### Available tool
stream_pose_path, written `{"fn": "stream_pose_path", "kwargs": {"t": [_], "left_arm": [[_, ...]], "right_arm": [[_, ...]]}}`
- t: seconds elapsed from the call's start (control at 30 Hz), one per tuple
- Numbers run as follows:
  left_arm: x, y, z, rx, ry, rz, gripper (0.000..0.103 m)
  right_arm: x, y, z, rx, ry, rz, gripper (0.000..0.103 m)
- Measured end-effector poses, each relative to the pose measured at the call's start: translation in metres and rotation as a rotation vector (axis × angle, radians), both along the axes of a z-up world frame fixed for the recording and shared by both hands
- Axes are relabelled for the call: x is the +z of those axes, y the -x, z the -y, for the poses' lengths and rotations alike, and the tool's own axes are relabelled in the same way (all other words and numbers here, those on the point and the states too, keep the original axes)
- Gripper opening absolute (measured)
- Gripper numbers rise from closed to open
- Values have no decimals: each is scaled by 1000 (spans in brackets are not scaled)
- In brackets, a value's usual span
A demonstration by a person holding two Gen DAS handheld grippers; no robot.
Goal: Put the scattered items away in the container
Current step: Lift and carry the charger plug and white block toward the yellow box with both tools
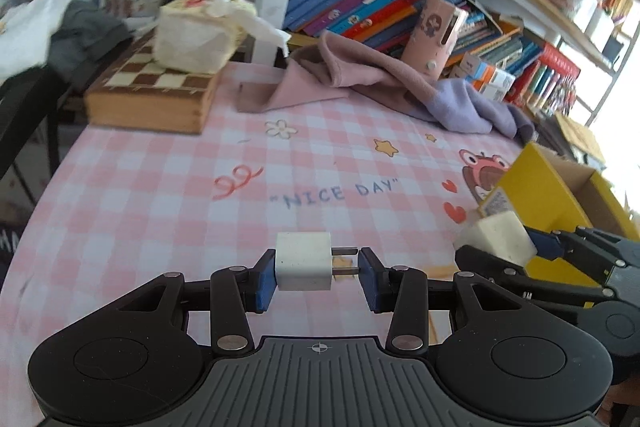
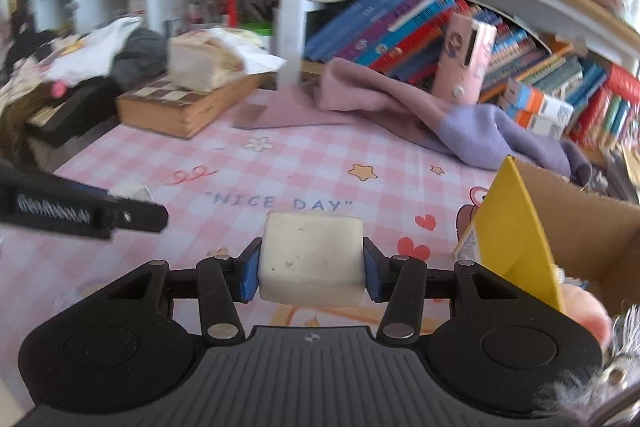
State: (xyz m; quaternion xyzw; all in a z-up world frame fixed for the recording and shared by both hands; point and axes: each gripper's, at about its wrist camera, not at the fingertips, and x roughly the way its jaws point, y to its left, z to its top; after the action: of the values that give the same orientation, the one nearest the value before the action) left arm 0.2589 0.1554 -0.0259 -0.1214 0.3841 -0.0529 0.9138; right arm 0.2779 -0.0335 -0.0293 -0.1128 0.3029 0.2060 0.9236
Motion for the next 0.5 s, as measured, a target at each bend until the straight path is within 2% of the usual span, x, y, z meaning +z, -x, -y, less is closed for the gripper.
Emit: {"fn": "stream_pose_path", "kwargs": {"t": [0.33,0.5], "left_arm": [[27,87,1,43,30,15,41],[40,131,8,40,70,24,41]], "right_arm": [[20,74,24,90,17,-18,46],[31,116,36,114,-15,-40,46]]}}
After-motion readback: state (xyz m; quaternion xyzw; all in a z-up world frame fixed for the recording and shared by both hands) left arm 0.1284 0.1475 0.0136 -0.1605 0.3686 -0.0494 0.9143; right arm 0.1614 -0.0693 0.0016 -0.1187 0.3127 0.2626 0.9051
